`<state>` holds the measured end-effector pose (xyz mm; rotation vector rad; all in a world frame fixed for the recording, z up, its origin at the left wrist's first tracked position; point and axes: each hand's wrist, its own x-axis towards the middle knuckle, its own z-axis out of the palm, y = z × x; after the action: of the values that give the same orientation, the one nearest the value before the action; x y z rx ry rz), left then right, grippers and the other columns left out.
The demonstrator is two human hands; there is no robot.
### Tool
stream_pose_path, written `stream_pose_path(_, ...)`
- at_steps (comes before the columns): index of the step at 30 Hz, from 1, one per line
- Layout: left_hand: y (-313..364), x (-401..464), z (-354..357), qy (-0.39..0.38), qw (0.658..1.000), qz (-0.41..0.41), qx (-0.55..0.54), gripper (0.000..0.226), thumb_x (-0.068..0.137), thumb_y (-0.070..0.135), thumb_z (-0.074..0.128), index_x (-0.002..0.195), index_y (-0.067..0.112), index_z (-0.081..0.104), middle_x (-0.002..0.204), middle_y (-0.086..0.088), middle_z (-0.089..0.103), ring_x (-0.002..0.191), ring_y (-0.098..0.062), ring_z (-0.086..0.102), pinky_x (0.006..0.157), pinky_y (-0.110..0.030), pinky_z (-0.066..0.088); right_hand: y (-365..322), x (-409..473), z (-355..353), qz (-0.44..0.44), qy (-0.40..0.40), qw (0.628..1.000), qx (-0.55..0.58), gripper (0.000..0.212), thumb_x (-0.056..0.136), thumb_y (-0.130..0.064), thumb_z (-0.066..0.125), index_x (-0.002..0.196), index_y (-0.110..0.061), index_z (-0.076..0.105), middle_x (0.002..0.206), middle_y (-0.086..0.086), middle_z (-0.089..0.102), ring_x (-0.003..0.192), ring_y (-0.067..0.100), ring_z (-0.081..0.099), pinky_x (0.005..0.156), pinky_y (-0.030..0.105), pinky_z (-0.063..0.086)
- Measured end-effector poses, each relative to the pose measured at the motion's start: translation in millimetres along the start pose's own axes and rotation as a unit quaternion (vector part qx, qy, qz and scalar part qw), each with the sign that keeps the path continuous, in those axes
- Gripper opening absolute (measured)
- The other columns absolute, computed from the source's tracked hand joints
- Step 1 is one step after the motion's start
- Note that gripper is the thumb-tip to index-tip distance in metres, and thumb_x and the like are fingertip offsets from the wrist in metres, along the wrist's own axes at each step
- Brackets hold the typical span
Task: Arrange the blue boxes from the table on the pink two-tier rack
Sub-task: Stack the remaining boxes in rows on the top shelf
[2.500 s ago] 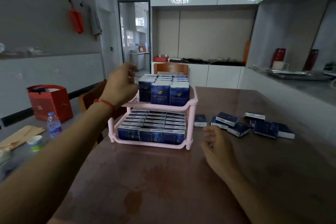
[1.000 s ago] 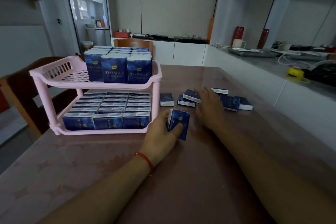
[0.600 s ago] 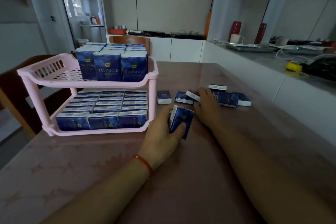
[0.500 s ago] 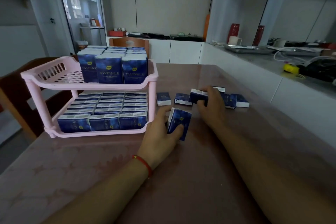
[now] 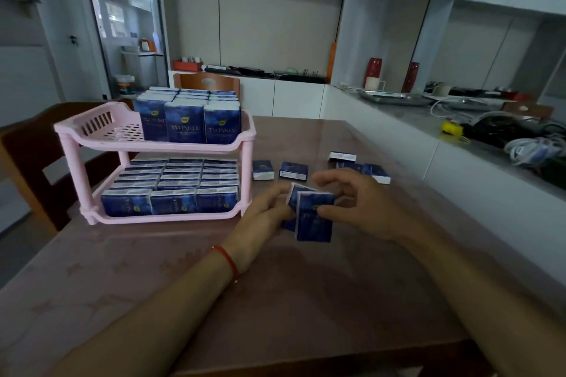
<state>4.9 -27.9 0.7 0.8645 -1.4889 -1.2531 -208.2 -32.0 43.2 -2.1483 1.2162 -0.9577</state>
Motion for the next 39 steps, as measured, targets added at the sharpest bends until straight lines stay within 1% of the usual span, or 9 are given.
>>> stream_pose_path(5,19.3,-19.5,-18.3,-0.049,0.989,0.045,0.129,0.059,0.081,0.015,0.082,0.131,0.021,0.051,0.123,0.000,0.070,0.111,-0.015,0.069,0.096,-0.042,0.057,-25.7,-3.0,11.7,-0.012,0.014,0.999,-0.031,0.046,0.085,-0.022,0.078,0.128,-0.026,0.063,0.117,-0.008,0.066,0.099,0.009,0.066,0.086,0.036,0.059)
stream_pose_path(14,48.9,-76.7,-72.1,0.033,0.973,0.092,0.211,0.050,0.081,0.020,0.080,0.124,0.023,0.054,0.124,0.007,0.064,0.113,-0.009,0.065,0.091,-0.043,0.059,-78.8,10.5,58.9,-0.069,-0.045,0.996,0.037,0.048,0.086,-0.022,0.077,0.131,-0.026,0.061,0.118,-0.008,0.067,0.103,0.008,0.065,0.088,0.032,0.058)
stream_pose_path(19,80.8,-92.9,-105.5,0.059,0.945,0.140,0.289,0.054,0.082,0.023,0.081,0.130,0.027,0.056,0.122,0.009,0.067,0.115,-0.010,0.064,0.095,-0.036,0.057,-104.8,23.7,82.6,-0.112,-0.043,0.990,0.073,0.052,0.083,-0.034,0.077,0.132,-0.034,0.058,0.115,-0.007,0.068,0.102,0.017,0.069,0.083,0.043,0.061)
stream_pose_path(23,118.3,-87.5,-143.0,0.109,0.948,0.133,0.269,0.045,0.084,0.016,0.079,0.123,0.028,0.060,0.121,0.005,0.067,0.113,-0.013,0.065,0.089,-0.032,0.060,-114.5,33.2,87.7,-0.133,0.006,0.986,0.100,0.049,0.093,-0.029,0.068,0.138,-0.035,0.051,0.119,-0.013,0.065,0.101,0.014,0.067,0.085,0.040,0.060)
stream_pose_path(26,143.6,-72.5,-176.8,0.170,0.922,0.151,0.313,0.048,0.083,0.015,0.079,0.125,0.025,0.059,0.121,0.002,0.067,0.113,-0.013,0.064,0.086,-0.029,0.060,-98.9,39.2,88.1,-0.104,0.064,0.985,0.119,0.040,0.095,-0.021,0.065,0.132,-0.032,0.053,0.117,-0.016,0.065,0.101,0.007,0.067,0.079,0.025,0.056)
stream_pose_path(28,154.3,-60.0,-198.0,0.176,0.919,0.132,0.328,0.046,0.084,0.016,0.078,0.125,0.026,0.058,0.122,0.003,0.067,0.115,-0.013,0.063,0.094,-0.039,0.057,-79.2,40.7,92.8,-0.068,0.093,0.985,0.128,0.035,0.094,-0.015,0.065,0.125,-0.030,0.057,0.113,-0.014,0.066,0.097,0.008,0.068,0.068,0.021,0.054)
stream_pose_path(32,156.7,-36.6,-220.7,0.168,0.922,0.084,0.339,0.045,0.086,0.010,0.075,0.122,0.026,0.055,0.124,-0.003,0.063,0.117,-0.021,0.061,0.097,-0.049,0.054,-37.4,30.8,112.7,-0.007,0.175,0.981,0.080,0.036,0.092,-0.008,0.064,0.117,-0.032,0.057,0.108,-0.011,0.066,0.090,0.001,0.064,0.072,0.019,0.053)
stream_pose_path(36,154.0,-20.7,-222.2,0.151,0.920,0.050,0.357,0.046,0.088,0.008,0.072,0.128,0.022,0.053,0.125,-0.005,0.059,0.115,-0.019,0.059,0.080,-0.029,0.054,-17.1,22.7,119.0,-0.001,0.171,0.985,0.008,0.044,0.088,0.001,0.065,0.121,-0.028,0.056,0.106,-0.015,0.060,0.087,-0.004,0.060,0.066,0.013,0.049)
stream_pose_path(39,146.2,-14.4,-222.7,0.143,0.915,0.028,0.377,0.048,0.086,0.008,0.075,0.127,0.021,0.055,0.122,-0.005,0.060,0.107,-0.018,0.063,0.071,-0.021,0.054,-13.9,22.6,120.6,0.009,0.163,0.987,0.013,0.051,0.085,0.007,0.064,0.117,-0.031,0.055,0.107,-0.014,0.060,0.087,-0.003,0.058,0.066,0.017,0.048)
